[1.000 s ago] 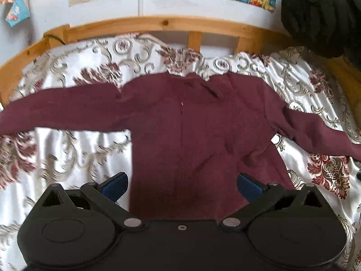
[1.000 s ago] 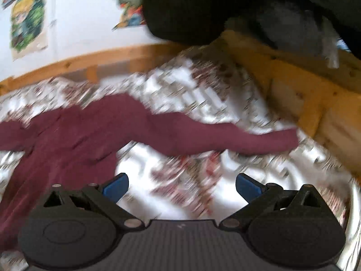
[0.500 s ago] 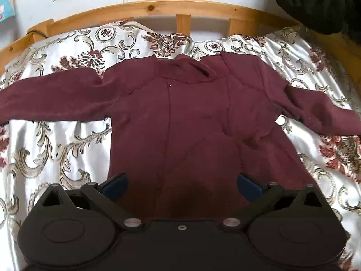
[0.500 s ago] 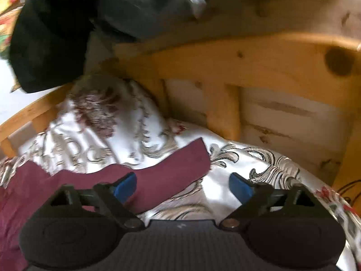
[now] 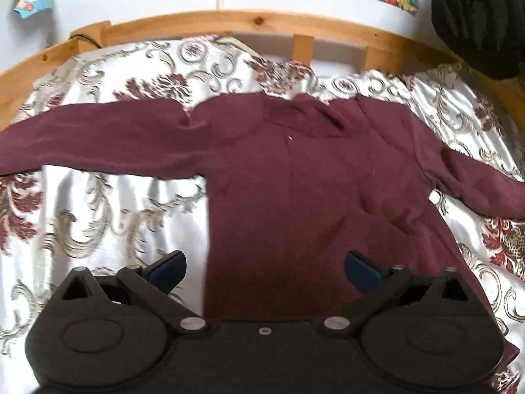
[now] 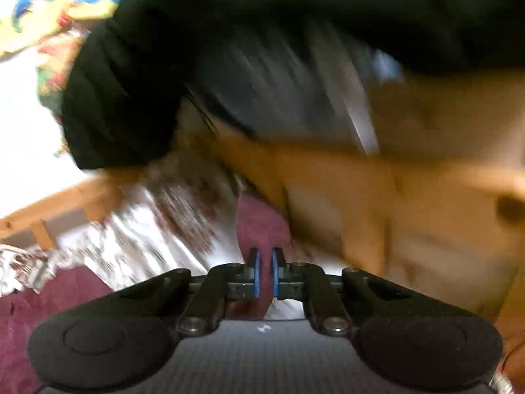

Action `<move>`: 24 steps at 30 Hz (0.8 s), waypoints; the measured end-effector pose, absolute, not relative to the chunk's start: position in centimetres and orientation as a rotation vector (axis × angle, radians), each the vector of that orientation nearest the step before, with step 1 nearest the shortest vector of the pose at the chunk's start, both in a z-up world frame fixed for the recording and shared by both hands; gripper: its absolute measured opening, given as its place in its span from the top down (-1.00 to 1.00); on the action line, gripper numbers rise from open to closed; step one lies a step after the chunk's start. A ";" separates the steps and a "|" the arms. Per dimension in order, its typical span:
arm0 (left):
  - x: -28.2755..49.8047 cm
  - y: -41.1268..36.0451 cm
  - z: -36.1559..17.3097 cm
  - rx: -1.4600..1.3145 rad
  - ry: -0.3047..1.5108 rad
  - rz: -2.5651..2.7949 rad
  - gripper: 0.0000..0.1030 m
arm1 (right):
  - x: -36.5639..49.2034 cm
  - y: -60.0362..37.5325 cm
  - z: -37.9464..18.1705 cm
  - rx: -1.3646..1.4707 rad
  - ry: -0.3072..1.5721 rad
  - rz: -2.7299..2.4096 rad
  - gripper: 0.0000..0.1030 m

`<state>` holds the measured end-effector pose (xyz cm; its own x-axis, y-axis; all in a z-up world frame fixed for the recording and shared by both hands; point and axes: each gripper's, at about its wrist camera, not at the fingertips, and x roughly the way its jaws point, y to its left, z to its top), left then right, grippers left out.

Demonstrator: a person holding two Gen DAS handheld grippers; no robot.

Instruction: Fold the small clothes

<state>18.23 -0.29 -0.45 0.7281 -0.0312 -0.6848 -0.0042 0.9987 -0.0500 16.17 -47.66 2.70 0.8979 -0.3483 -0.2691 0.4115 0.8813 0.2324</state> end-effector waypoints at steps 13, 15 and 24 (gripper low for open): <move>16.8 5.3 1.4 -0.151 0.689 0.074 -0.99 | 18.4 -30.0 8.7 0.110 0.116 0.113 0.92; 16.6 5.9 1.3 -0.165 0.690 0.083 -0.99 | 19.0 -29.3 6.8 0.126 0.185 0.121 0.78; 16.3 5.9 0.3 -0.118 0.722 0.081 -0.99 | 17.9 -35.3 -3.1 0.102 0.396 -0.130 -0.44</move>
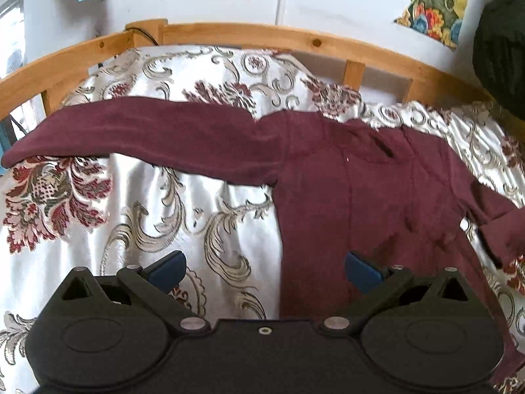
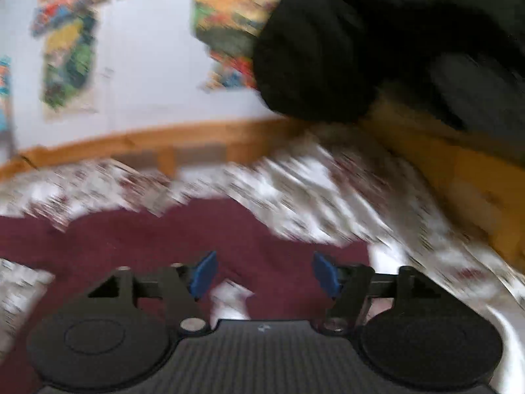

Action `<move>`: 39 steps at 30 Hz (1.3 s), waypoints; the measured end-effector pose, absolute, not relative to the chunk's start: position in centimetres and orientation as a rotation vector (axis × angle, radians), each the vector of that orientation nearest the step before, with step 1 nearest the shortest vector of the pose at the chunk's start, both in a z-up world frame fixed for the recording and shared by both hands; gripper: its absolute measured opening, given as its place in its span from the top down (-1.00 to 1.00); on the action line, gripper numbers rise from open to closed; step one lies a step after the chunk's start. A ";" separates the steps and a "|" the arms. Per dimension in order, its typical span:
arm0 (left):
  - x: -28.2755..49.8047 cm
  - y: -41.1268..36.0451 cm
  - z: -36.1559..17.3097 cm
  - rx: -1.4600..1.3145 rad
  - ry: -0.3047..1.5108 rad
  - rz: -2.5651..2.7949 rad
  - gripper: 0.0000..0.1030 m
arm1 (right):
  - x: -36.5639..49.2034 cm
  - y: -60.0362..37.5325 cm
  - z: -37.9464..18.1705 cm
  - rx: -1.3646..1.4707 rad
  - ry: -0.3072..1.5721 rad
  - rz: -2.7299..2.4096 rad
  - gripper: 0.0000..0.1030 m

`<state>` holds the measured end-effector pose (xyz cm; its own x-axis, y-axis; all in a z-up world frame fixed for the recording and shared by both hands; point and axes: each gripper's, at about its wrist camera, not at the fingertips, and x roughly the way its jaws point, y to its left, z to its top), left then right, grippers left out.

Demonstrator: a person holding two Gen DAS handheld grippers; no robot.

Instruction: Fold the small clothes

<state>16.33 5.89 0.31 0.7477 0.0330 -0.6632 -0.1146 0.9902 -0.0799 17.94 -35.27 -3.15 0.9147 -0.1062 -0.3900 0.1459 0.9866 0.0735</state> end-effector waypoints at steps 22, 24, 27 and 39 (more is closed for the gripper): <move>17.4 4.8 -0.9 -0.046 0.790 0.060 -0.99 | 24.8 -30.3 -7.9 -0.116 0.570 -0.026 0.69; 17.3 5.2 -0.6 -0.063 0.779 0.061 -0.99 | 22.8 -30.3 -4.8 -0.059 0.503 -0.005 0.69; 17.0 5.9 0.0 -0.092 0.759 0.074 -0.99 | 20.1 -29.2 0.2 0.000 0.399 0.078 0.69; 14.4 9.6 1.3 -0.177 0.693 0.159 -0.99 | 16.6 -16.1 2.1 -0.077 0.399 0.528 0.69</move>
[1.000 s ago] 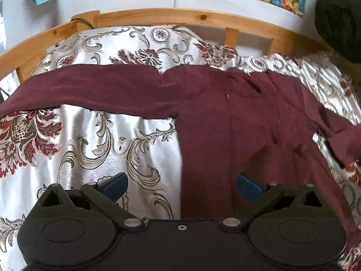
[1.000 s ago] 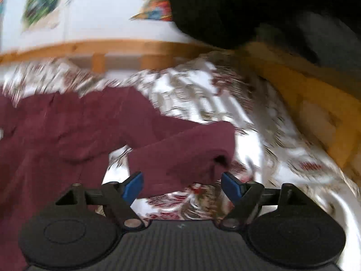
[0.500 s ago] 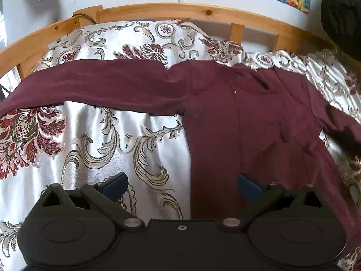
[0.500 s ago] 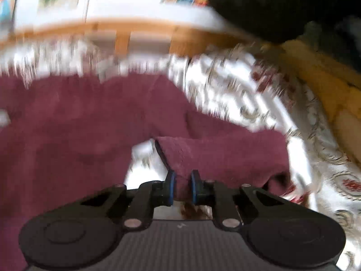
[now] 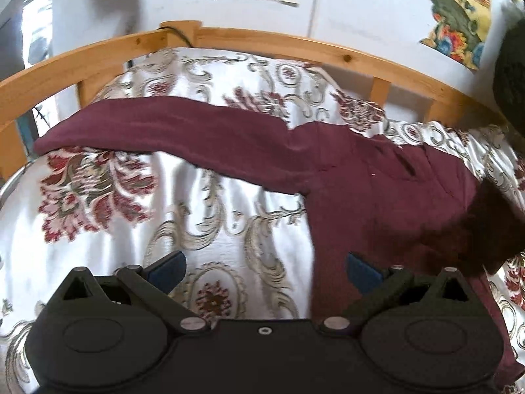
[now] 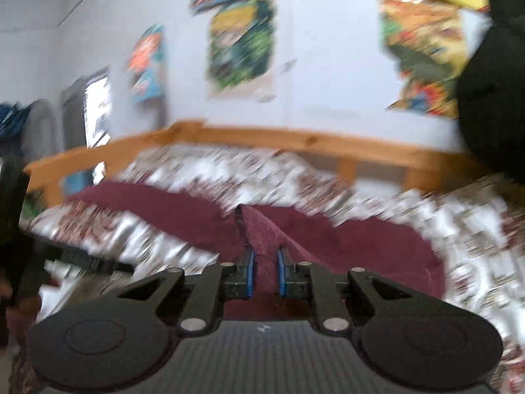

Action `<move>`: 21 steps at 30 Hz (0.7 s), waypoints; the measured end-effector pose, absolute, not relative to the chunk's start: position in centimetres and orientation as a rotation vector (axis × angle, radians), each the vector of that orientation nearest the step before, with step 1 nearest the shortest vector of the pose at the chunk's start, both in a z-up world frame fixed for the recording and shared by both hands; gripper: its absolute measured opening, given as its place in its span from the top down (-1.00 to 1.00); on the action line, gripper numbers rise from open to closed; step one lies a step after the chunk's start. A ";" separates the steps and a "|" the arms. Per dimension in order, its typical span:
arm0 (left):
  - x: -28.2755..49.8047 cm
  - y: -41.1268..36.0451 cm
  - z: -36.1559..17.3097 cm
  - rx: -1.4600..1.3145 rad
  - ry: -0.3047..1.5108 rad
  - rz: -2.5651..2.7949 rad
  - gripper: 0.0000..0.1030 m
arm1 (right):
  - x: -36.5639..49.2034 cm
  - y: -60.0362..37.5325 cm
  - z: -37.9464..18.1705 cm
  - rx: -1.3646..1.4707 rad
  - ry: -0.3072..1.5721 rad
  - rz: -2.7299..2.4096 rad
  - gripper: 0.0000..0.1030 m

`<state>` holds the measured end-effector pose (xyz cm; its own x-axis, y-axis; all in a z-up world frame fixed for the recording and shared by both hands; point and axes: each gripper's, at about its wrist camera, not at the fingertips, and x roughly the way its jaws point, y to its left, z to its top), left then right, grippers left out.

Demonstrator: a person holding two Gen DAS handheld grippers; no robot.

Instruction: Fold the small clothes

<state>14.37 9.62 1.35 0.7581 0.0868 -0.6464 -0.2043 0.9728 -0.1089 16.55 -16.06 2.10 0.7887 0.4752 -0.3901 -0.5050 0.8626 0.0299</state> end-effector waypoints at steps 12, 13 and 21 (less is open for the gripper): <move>16.2 10.5 0.0 -0.225 0.708 0.142 -0.99 | 16.3 -16.5 -2.7 -0.071 0.514 0.640 -0.69; 16.4 10.2 -0.1 -0.236 0.705 0.117 -0.99 | 16.5 -17.8 -2.8 -0.060 0.517 0.605 -0.76; 18.8 4.2 -2.5 -0.120 0.746 -0.134 -0.99 | 24.7 -28.3 -4.9 0.029 0.574 0.246 -0.78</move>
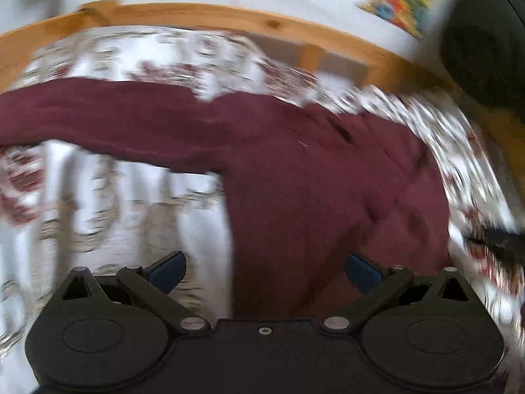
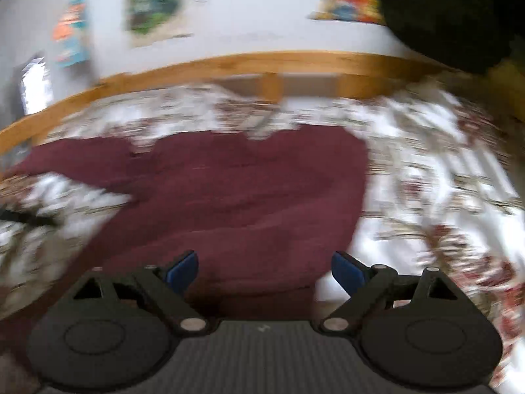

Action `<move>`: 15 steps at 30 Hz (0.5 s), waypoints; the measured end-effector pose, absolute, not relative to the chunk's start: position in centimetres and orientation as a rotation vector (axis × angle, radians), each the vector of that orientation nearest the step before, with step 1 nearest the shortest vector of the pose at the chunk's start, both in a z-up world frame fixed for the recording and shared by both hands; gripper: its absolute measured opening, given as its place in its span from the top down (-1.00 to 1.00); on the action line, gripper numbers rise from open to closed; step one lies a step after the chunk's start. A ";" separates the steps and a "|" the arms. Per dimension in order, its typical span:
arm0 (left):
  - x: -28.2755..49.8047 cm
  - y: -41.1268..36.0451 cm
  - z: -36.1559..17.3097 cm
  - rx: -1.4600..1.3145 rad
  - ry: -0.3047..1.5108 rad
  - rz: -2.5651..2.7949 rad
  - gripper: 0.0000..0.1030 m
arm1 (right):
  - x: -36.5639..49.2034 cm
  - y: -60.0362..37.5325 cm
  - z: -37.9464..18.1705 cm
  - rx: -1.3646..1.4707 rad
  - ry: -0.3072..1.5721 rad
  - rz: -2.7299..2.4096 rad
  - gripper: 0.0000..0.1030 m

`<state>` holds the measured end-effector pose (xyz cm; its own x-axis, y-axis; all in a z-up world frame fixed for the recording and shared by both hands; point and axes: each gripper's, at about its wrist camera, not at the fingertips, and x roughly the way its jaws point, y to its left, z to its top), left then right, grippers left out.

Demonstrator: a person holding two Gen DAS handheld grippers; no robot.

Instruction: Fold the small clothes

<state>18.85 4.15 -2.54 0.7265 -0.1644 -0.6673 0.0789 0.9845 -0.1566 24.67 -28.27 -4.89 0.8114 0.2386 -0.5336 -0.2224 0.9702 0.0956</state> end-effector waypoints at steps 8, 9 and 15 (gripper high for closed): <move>21.5 0.0 -5.2 0.060 0.787 -0.158 -0.99 | 35.5 -31.6 -6.4 0.058 0.581 0.215 -0.52; 21.9 0.0 -5.3 0.051 0.795 -0.160 -0.99 | 36.6 -31.6 -6.6 0.062 0.585 0.225 -0.41; 23.7 -0.7 -5.7 0.076 0.804 -0.129 -0.99 | 39.7 -34.7 -5.5 0.213 0.576 0.166 0.87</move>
<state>23.67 -0.74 -5.72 0.6864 -0.0863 -0.7221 0.1441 0.9894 0.0187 39.74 -34.71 -5.49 0.8263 0.2144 -0.5208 -0.0958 0.9647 0.2452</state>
